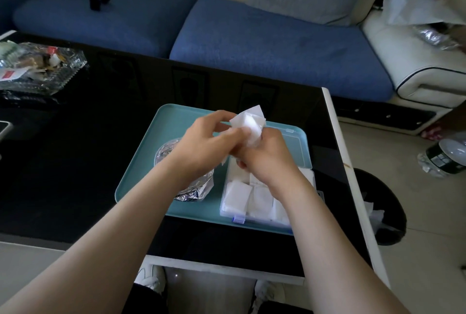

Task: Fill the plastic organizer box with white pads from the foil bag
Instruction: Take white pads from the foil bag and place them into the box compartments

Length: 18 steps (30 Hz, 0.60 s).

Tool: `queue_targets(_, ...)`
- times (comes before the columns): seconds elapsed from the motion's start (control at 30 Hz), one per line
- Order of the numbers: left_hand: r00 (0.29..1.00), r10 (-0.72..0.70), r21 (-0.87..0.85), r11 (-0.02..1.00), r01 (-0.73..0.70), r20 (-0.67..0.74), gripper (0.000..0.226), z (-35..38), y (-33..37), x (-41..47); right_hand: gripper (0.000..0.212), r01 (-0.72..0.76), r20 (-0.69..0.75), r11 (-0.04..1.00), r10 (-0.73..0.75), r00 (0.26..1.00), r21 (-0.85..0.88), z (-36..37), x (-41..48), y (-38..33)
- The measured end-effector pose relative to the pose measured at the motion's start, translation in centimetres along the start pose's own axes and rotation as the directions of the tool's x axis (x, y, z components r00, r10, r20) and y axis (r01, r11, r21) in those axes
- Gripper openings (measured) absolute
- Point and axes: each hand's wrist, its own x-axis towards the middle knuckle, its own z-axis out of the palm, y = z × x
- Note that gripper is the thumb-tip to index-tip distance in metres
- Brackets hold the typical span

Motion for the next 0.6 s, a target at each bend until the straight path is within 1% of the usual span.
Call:
queue_targets(0.07, 0.996, -0.009, -0.171, 0.985, 0.024, 0.083, 0.019, 0.8, 0.5, -0.4, 0.012, 0.022, 0.023, 0.999, -0.021, 1.0, -0.029, -0.5, -0.6, 0.0)
queue_targets(0.1, 0.994, -0.019, -0.224, 0.974, 0.042, 0.106, 0.019, 1.0, 0.8, -0.6, 0.014, 0.037, 0.032, 0.999, -0.036, 0.999, -0.034, -0.8, -0.9, 0.0)
queue_targets(0.2, 0.993, -0.049, -0.238, 0.968, 0.075, 0.11, 0.019, 1.7, 1.0, -1.0, 0.017, 0.063, 0.069, 0.998, -0.062, 0.996, -0.007, -1.8, -1.8, 0.3)
queue_targets(0.23, 0.992, -0.064, -0.232, 0.969, 0.088, 0.107, 0.019, 1.9, 1.1, -1.2, 0.021, 0.054, 0.075, 0.999, -0.054, 0.996, 0.005, -2.2, -2.0, 0.5)
queue_targets(0.33, 0.988, -0.114, -0.262, 0.955, 0.139, 0.107, 0.02, 2.6, 1.3, -1.9, 0.044, -0.012, 0.084, 1.0, 0.01, 0.996, 0.028, -3.0, -2.6, 0.9)
queue_targets(0.37, 0.987, -0.126, -0.264, 0.953, 0.15, 0.104, 0.02, 2.9, 1.3, -2.0, 0.046, -0.035, 0.082, 0.999, 0.032, 0.996, 0.029, -3.3, -3.0, 0.9)
queue_targets(0.4, 0.986, -0.137, -0.266, 0.951, 0.158, 0.097, 0.021, 3.3, 1.3, -2.1, 0.044, -0.052, 0.077, 0.998, 0.049, 0.996, 0.036, -3.6, -3.3, 0.9)
queue_targets(0.47, 0.981, -0.18, -0.3, 0.934, 0.192, 0.067, 0.025, 4.1, 1.2, -2.4, 0.032, -0.069, 0.087, 0.995, 0.062, 0.994, 0.076, -4.3, -4.0, 0.8)
queue_targets(0.5, 0.978, -0.203, -0.322, 0.924, 0.206, 0.046, 0.027, 4.5, 1.1, -2.5, 0.03, -0.072, 0.088, 0.993, 0.064, 0.994, 0.094, -4.5, -4.3, 0.8)
queue_targets(0.53, 0.974, -0.225, -0.339, 0.914, 0.22, 0.026, 0.028, 4.9, 1.2, -2.6, 0.031, -0.071, 0.075, 0.992, 0.063, 0.995, 0.105, -4.8, -4.6, 0.9)
queue_targets(0.6, 0.966, -0.26, -0.385, 0.89, 0.244, 0.01, 0.03, 5.4, 1.4, -2.8, 0.029, -0.062, 0.005, 0.994, 0.062, 0.998, 0.091, -5.0, -5.0, 1.0)
